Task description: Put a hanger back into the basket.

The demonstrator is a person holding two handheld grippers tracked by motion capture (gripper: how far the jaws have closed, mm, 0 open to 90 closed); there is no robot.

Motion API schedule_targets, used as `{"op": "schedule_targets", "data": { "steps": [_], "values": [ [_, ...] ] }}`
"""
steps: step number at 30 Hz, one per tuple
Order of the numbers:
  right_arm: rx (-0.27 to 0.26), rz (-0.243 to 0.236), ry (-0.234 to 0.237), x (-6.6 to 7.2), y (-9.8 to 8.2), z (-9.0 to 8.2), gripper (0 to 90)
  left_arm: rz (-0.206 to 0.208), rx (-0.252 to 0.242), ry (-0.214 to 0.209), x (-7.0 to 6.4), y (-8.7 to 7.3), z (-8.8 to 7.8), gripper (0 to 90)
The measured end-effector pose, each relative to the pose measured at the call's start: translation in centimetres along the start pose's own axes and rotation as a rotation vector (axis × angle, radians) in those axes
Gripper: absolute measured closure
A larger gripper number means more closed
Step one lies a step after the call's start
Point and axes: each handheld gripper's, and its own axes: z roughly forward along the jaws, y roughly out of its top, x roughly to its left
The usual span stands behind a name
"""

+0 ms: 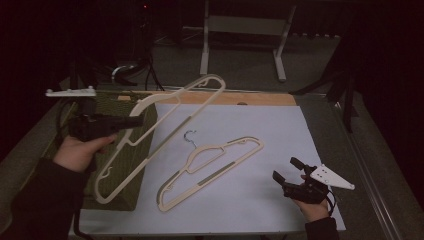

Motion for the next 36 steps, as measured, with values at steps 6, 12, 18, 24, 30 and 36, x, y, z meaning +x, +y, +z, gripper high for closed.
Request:
{"op": "schedule_targets", "data": {
  "steps": [6, 12, 18, 24, 30, 36],
  "values": [
    [0.008, 0.000, 0.000, -0.1, -0.1, 0.1, 13.9, -0.009, -0.056, 0.052, 3.7, -0.8, -3.9, 87.2],
    [0.011, 0.005, -0.002, -0.1, -0.2, 0.2, 14.0, -0.017, -0.091, 0.104, 5.9, -1.7, -6.3, 87.2],
    [0.017, 0.000, -0.002, 0.0, -0.2, 0.2, 14.0, 0.044, -0.087, 0.153, 7.6, -2.3, -8.1, 87.2],
    [0.016, 0.002, -0.007, -0.1, -0.2, 0.1, 14.0, 0.027, -0.049, 0.204, 9.3, -3.4, -8.0, 87.1],
    [0.020, -0.002, 0.000, 0.0, -0.3, 0.2, 14.0, 0.013, -0.031, 0.225, 11.3, -3.9, -8.6, 87.1],
    [0.028, -0.006, -0.002, 0.0, -0.3, 0.3, 14.0, 0.012, -0.050, 0.215, 12.2, -3.3, -9.4, 87.0]
  ]
}}
